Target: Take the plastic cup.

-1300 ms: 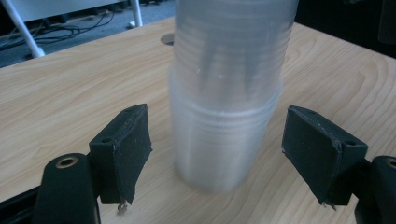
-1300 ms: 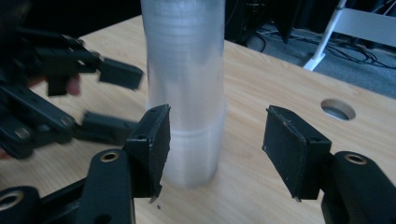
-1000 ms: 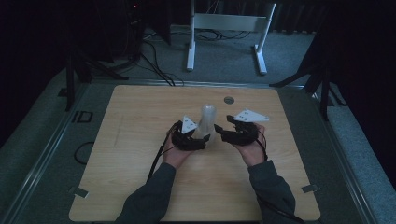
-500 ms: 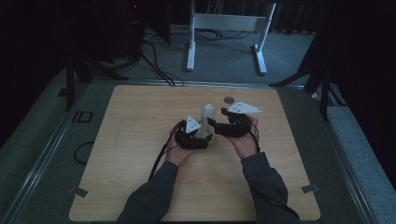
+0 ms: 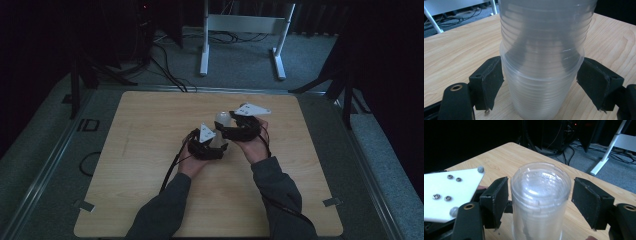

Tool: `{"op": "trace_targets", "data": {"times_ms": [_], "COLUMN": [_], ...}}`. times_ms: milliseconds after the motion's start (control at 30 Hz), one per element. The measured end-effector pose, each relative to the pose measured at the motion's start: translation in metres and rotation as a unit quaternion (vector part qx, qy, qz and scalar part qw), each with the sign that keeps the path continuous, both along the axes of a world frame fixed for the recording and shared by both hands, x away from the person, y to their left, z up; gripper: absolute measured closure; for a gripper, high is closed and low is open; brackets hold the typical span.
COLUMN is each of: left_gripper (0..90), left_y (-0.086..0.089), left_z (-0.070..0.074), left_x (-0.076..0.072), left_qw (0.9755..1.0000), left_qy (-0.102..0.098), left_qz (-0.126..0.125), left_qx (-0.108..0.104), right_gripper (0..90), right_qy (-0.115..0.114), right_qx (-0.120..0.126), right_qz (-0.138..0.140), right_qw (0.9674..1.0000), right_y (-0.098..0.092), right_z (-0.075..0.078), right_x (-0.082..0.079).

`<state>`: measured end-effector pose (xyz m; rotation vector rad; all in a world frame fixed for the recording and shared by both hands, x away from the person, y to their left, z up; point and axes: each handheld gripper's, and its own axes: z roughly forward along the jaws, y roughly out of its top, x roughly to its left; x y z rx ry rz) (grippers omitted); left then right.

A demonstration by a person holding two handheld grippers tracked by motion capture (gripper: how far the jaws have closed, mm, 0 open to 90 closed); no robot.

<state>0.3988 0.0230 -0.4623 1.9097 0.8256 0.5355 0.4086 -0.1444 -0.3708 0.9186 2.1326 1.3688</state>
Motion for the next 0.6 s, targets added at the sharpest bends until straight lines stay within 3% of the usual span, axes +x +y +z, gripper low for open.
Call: {"op": "trace_targets", "data": {"times_ms": [233,600], "left_gripper": [21.4,22.0], "left_y": [-0.001,-0.0002], "left_z": [-0.0001,-0.0009], "left_x": [-0.001,-0.0017], "left_qw": [1.0,1.0], "left_qy": [-0.001,-0.004], "left_qz": [0.002,0.001], "left_qx": [0.0,0.003], "right_gripper": [34.2,39.0], "right_qy": [0.016,0.011], "right_qx": [-0.011,-0.004], "right_qz": [0.005,0.005], "right_qw": [0.9998,0.9999], "right_y": [0.0077,0.006], "right_z": [-0.0047,-0.0005], "right_x": [0.008,0.0066]}}
